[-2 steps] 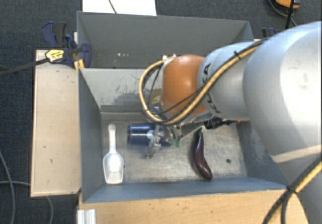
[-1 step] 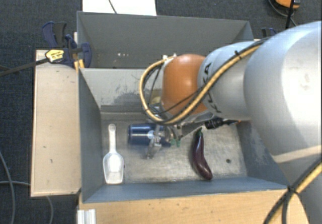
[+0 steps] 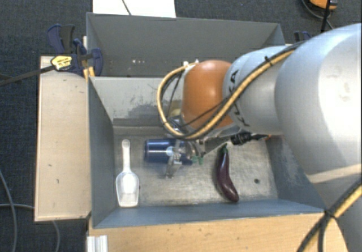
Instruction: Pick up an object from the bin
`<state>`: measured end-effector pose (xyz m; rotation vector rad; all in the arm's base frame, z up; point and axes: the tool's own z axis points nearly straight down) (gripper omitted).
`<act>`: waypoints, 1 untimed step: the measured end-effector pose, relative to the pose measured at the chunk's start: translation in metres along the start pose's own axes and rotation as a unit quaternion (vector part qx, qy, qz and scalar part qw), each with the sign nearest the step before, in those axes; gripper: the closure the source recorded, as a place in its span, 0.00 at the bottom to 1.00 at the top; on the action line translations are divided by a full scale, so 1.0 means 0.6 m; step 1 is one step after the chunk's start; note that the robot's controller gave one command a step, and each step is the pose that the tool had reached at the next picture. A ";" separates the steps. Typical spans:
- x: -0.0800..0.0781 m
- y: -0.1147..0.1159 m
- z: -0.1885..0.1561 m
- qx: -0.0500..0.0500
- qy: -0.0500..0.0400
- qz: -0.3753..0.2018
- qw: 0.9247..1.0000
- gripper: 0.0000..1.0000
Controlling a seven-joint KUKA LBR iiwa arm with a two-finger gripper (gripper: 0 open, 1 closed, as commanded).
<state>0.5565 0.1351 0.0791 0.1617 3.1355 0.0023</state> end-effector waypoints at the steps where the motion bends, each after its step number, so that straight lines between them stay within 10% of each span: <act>1: 0.000 0.000 -0.005 0.000 0.000 0.000 1.000 1.00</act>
Offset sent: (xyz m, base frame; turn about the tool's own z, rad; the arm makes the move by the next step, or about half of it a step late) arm -0.0002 0.0001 0.0301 0.0000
